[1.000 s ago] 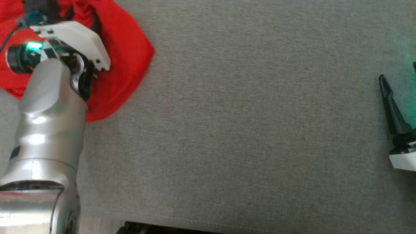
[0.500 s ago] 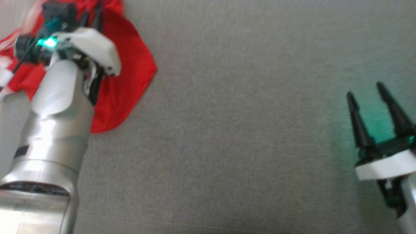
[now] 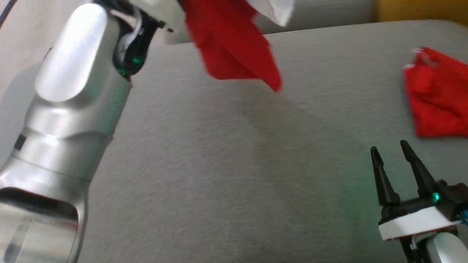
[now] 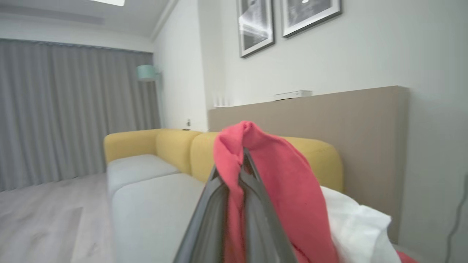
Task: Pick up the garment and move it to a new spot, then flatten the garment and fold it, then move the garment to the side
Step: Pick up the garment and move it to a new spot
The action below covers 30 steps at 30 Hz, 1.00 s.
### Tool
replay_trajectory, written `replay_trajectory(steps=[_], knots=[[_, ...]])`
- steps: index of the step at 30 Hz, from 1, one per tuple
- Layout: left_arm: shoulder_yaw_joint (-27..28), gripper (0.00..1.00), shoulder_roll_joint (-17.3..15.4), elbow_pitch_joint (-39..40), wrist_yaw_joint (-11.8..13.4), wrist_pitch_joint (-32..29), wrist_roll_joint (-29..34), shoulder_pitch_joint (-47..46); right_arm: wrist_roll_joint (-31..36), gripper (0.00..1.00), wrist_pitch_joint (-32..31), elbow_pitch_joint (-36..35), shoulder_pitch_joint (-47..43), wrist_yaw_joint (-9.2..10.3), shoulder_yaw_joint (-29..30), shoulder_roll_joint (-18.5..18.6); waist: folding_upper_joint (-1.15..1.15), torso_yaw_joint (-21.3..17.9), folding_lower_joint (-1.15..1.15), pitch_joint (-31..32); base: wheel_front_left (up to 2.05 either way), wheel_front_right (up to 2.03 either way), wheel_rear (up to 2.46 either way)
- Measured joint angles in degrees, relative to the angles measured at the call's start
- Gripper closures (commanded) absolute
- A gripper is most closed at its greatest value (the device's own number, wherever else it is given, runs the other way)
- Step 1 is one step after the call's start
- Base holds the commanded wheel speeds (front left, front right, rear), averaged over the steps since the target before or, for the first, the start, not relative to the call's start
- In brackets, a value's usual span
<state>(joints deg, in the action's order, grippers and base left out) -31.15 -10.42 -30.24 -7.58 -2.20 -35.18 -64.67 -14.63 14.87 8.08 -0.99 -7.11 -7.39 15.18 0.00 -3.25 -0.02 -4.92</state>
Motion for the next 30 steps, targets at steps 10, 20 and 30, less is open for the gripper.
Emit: replay_trajectory(steps=[10, 20, 30], knots=[[-6.44, 0.59, 3.22, -6.42, 0.0, 1.1, -1.99, 7.33, 0.09, 0.0, 0.0, -0.92, -0.38, 0.0, -0.47, -2.27, 0.0, -10.01, 0.02, -0.35, 0.0, 0.0, 0.0], [-6.5, 0.0, 3.53, -17.52, 7.26, 16.24, -2.09, 37.21, 0.02, 0.0, -0.01, 0.55, -0.93, 0.0, -0.05, -3.81, 0.0, -11.5, 0.03, -0.87, 0.0, 0.0, 0.0], [11.14, 0.0, 6.03, 17.51, 16.86, 16.58, 18.86, 67.98, 0.44, 0.0, -0.07, 3.03, -8.42, 0.0, 2.88, -6.04, 0.0, -3.49, 0.01, 5.09, 0.0, 0.0, 0.0]])
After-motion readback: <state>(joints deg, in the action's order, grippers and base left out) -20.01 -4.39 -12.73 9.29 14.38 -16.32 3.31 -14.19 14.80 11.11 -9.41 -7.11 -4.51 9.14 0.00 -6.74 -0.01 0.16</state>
